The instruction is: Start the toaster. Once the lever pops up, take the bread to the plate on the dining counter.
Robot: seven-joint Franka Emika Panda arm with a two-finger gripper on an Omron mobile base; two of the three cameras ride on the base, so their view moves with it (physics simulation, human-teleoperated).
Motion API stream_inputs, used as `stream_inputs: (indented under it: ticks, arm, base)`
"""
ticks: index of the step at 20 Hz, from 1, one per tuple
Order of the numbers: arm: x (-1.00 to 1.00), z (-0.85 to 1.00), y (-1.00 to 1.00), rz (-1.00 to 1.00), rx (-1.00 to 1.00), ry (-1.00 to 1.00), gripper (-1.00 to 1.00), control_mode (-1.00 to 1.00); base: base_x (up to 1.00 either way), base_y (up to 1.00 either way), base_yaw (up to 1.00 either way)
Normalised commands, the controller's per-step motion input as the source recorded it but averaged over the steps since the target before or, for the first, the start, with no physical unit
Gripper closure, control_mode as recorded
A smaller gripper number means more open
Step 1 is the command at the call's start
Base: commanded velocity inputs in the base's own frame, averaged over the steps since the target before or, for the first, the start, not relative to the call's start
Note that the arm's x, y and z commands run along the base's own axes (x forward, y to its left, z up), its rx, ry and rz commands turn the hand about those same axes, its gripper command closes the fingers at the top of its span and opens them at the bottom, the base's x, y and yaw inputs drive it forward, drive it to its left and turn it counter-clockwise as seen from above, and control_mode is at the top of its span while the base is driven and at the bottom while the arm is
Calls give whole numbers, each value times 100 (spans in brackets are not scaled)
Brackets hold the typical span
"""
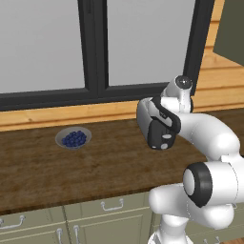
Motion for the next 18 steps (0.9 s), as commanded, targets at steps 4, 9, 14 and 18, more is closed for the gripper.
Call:
stream_inputs:
  ticks: [4,9,14,18]
  arm:
    - [0,0,0,0,0,0,-100,-100]
    - [0,0,0,0,0,0,-100,-100]
    - [0,0,0,0,0,0,-100,-100]
    - [0,0,0,0,0,0,-100,-100]
  base:
    - [0,0,0]
    - [0,0,0]
    - [0,0,0]
    - [0,0,0]
